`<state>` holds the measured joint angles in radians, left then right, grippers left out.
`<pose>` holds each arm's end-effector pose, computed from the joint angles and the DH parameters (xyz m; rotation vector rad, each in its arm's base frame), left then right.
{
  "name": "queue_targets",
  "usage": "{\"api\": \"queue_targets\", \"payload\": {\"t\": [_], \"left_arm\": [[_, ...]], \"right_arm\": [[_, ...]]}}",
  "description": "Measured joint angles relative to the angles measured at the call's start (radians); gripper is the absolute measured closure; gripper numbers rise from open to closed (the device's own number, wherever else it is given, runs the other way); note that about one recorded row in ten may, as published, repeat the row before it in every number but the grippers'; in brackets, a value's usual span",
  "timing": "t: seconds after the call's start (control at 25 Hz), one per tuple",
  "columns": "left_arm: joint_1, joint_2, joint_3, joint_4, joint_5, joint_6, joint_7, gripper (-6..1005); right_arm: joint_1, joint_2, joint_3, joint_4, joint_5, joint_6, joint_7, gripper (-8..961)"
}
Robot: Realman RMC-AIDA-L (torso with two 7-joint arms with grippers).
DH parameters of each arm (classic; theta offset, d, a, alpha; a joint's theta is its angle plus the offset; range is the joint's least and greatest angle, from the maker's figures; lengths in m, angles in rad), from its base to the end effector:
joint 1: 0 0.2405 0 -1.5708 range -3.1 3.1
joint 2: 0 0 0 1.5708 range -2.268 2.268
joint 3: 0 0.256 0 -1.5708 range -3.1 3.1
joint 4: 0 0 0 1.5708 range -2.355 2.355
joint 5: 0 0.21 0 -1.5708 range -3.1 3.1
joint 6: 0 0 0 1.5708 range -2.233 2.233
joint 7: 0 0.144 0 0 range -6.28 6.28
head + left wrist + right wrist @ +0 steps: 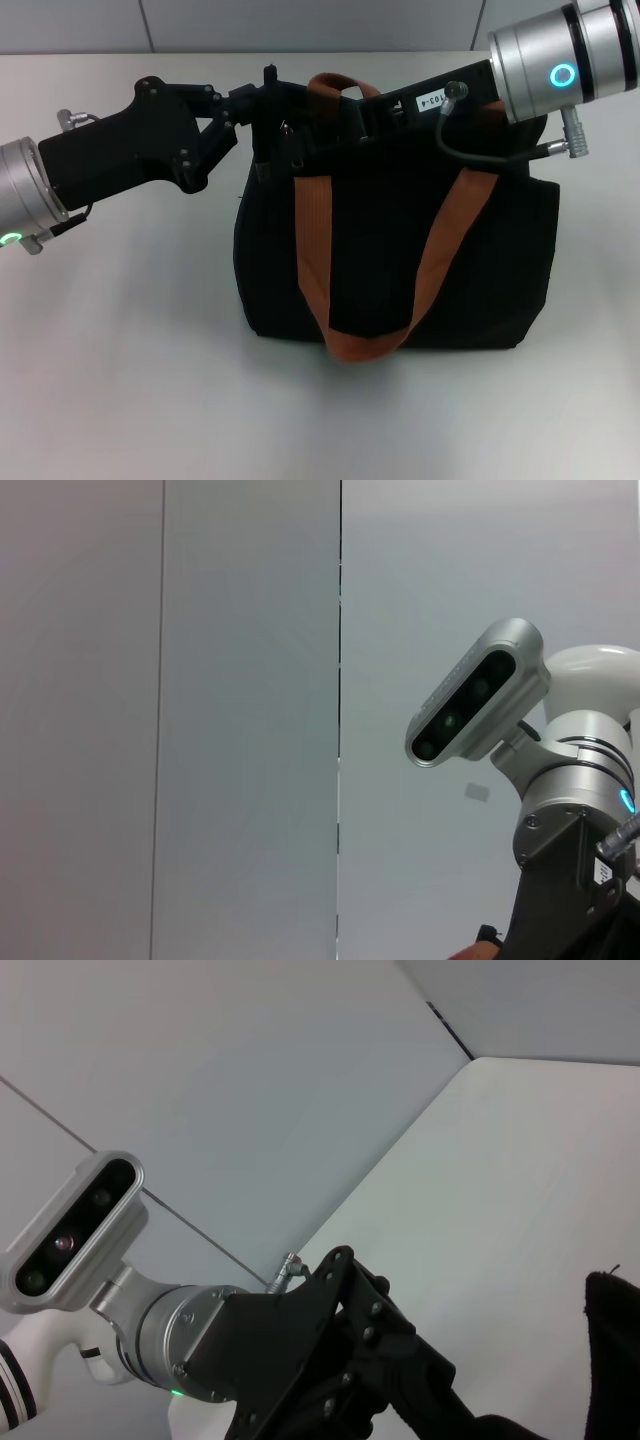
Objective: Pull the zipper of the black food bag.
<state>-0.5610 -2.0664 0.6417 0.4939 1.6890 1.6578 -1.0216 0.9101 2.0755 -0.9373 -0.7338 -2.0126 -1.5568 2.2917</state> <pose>-0.2314 0.3359 0.0127 -2.5083 -0.2147 -1.1059 0.1079 0.3908 -0.0213 2.7496 -1.1885 -0.4983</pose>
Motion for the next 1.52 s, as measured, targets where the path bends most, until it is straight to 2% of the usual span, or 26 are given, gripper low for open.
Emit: {"api": "queue_targets", "payload": {"t": [0.52, 0.72, 1.04, 1.52], "left_arm": [[0.006, -0.003, 0.001, 0.000, 0.000, 0.006, 0.000, 977], [0.007, -0.002, -0.001, 0.000, 0.000, 0.007, 0.000, 977], [0.014, 0.000, -0.001, 0.001, -0.016, 0.007, 0.000, 977], [0.036, 0.005, -0.024, 0.007, -0.037, 0.001, -0.004, 976]], "right_arm": [[-0.002, 0.005, -0.003, 0.003, 0.007, 0.012, -0.008, 868], [-0.002, 0.005, -0.003, -0.002, 0.007, 0.012, -0.008, 955], [-0.012, 0.005, -0.003, -0.019, 0.003, 0.012, -0.003, 955], [-0.085, 0.003, -0.003, -0.115, -0.018, 0.006, 0.045, 955]]}}
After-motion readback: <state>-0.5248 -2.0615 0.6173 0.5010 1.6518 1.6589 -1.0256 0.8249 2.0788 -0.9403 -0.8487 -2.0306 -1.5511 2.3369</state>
